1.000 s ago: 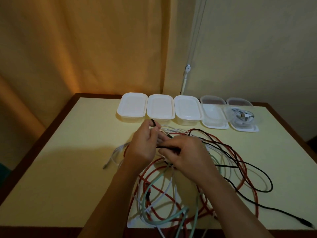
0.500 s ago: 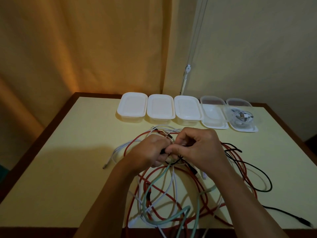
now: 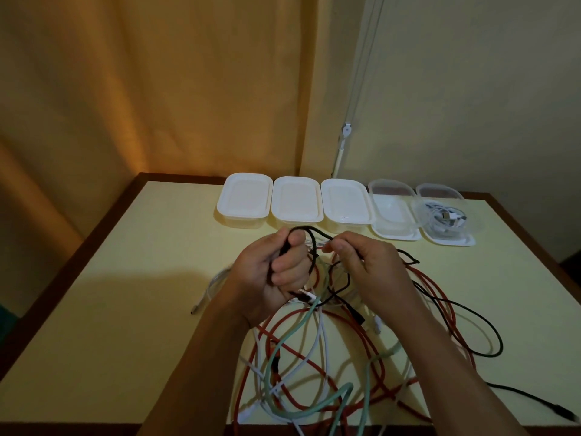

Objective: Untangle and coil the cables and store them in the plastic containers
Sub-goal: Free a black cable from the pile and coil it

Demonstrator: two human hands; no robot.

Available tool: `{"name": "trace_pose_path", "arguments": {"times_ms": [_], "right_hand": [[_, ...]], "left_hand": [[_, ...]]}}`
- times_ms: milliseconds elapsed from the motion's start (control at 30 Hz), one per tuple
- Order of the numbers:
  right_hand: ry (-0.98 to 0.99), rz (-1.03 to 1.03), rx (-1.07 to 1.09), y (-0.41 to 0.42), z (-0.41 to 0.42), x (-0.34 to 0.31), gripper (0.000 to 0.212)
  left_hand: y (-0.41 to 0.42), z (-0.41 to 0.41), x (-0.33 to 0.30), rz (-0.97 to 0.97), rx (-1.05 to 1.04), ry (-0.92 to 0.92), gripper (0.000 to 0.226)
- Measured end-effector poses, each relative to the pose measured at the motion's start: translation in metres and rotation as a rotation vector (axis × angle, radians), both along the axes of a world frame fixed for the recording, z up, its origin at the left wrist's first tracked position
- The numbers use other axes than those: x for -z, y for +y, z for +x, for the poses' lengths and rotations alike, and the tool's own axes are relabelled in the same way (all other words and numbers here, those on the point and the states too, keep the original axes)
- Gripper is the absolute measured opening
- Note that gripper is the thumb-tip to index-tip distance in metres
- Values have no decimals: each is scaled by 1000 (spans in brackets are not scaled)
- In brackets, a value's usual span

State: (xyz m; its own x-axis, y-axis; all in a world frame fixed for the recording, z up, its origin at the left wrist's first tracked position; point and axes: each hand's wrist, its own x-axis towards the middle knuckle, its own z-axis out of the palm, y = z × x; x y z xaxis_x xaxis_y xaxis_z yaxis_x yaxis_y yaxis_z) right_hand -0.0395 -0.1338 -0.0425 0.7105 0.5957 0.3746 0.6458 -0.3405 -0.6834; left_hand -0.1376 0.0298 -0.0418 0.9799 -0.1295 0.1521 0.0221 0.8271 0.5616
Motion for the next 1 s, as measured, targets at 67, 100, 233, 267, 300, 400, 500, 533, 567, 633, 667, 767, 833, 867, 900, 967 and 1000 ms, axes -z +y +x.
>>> {"name": "trace_pose_path", "arguments": {"times_ms": [67, 100, 233, 267, 300, 400, 500, 533, 567, 633, 667, 767, 833, 867, 900, 967, 1000], "right_hand": [[-54, -46, 7, 4, -1, 5, 32], [-86, -99, 4, 7, -2, 6, 32], [-113, -390, -52, 17, -15, 7, 29], [-104, -419, -89, 19, -19, 8, 27], [-91, -420, -133, 21, -23, 9, 26], [-57, -402, -231, 25, -30, 8, 29], [-92, -350, -271, 26, -32, 6, 25], [-120, -302, -283, 25, -31, 5, 20], [-156, -249, -287, 25, -29, 3, 15], [-236, -151, -245, 21, -25, 0, 15], [-276, -100, -200, 20, -23, -1, 15], [-354, 50, -77, 15, -18, -3, 17], [-357, 115, -50, 13, -14, -3, 20], [-344, 136, -48, 11, -11, -4, 22], [-327, 147, -55, 9, -9, -5, 23], [-286, 149, -87, 7, -7, -7, 20], [-260, 144, -105, 7, -6, -6, 20]], "left_hand": [[-8, 2, -2, -42, -174, -51, 34], [-11, 4, -4, -42, -275, -66, 30], [-12, 9, -6, 32, -655, -35, 19], [-9, 10, -5, 77, -728, -20, 17], [-6, 10, -3, 150, -796, 0, 17], [2, 10, 5, 535, -981, 90, 22], [1, 8, 8, 859, -1011, 68, 20], [1, 8, 9, 966, -992, 53, 19], [0, 7, 10, 1075, -967, 41, 18], [0, 7, 14, 1267, -909, 51, 17], [-1, 6, 15, 1344, -866, 74, 19], [-6, 5, 15, 1346, -635, 133, 35], [-8, 4, 10, 1194, -461, 144, 45], [-9, 3, 7, 1099, -381, 145, 48], [-9, 1, 2, 994, -303, 141, 50], [-7, -1, -2, 793, -174, 114, 47], [-6, -2, -4, 708, -129, 94, 43]]}}
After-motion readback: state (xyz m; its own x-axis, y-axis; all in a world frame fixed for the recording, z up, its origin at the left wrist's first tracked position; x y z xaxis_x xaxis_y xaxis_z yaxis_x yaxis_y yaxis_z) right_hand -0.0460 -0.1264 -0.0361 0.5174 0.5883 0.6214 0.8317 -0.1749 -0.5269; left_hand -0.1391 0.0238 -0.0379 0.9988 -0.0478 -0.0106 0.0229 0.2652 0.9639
